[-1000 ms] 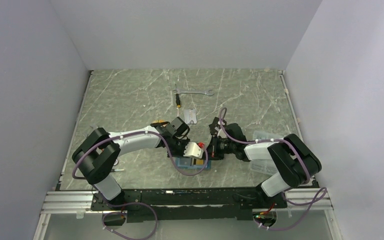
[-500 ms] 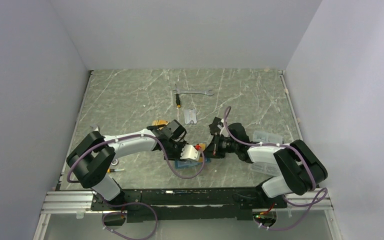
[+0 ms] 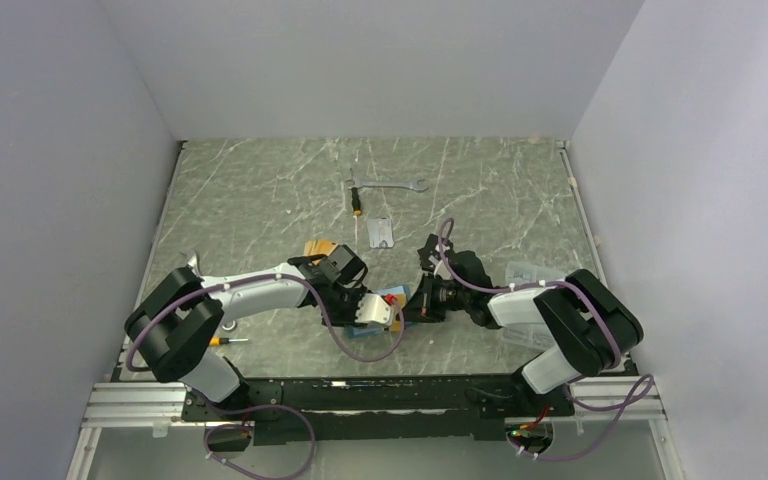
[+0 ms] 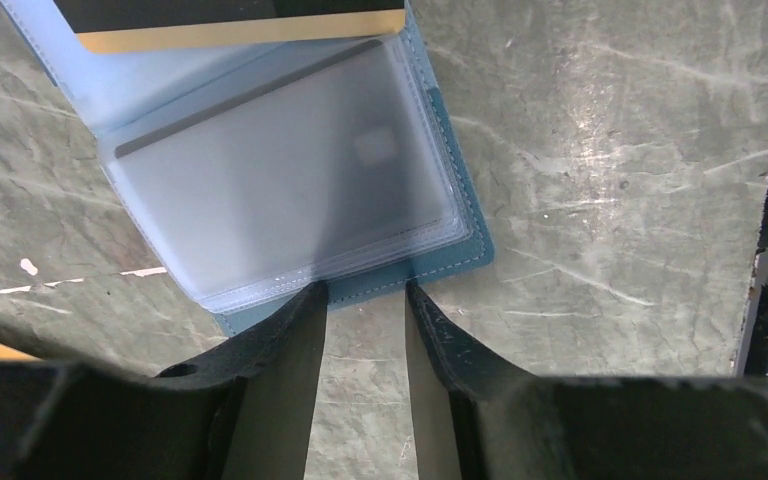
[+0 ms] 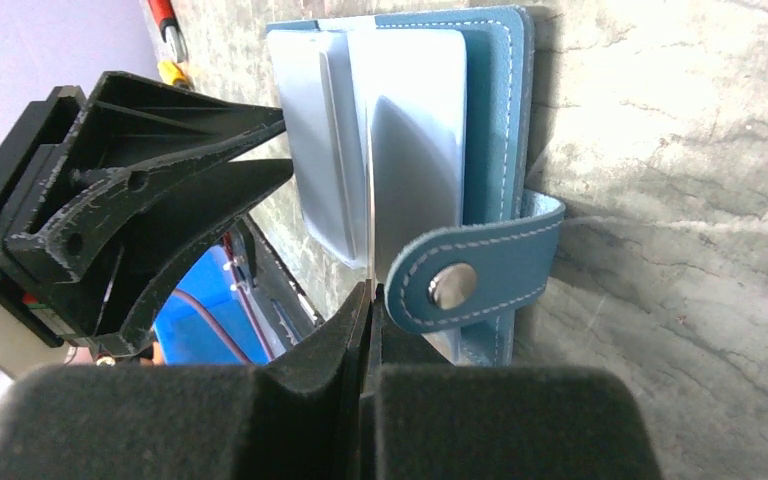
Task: Put the credit cards into the card holder
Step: Insert the credit card into the card holder.
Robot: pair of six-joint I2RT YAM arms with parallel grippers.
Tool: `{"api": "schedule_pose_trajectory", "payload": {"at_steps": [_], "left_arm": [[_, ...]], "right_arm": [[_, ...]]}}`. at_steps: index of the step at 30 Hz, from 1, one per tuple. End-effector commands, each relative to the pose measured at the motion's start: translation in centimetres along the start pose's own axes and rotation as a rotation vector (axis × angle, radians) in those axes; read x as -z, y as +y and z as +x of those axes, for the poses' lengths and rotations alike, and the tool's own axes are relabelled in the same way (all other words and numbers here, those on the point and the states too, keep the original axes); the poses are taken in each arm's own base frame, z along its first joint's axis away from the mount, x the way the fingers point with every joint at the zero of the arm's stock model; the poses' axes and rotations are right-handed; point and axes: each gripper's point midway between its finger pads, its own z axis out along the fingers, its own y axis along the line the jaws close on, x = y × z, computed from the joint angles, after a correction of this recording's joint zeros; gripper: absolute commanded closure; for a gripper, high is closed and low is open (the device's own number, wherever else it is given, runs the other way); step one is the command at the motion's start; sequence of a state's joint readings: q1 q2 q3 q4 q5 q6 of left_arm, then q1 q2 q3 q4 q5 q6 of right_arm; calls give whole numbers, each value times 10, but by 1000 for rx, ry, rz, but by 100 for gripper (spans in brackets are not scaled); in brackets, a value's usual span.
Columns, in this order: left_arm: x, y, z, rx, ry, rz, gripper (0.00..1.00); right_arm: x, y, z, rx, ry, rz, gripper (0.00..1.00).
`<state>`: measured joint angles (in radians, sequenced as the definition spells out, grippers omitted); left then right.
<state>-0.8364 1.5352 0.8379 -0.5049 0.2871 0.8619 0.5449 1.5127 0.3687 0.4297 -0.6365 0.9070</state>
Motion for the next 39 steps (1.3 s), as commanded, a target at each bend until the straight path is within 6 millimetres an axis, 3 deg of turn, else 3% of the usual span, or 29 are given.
{"api": "schedule_pose_trajectory", "payload": {"at_steps": [1,19,27,39], "left_arm": [[1,0,-1,0,-6,-37,61],[-2,5,5,-15,9,-69,65],[-2,6,5,-17,16,-67,66],[2,15,3,6,22,-108,67]], "right_arm": [[-2,4,-12,37,-55,-9,100],[-1,11,-38,79,-107,-44,100],[-11,13,-38,42,-92,-95,100],[-4,21,-36,38,-111,-134,100]]}}
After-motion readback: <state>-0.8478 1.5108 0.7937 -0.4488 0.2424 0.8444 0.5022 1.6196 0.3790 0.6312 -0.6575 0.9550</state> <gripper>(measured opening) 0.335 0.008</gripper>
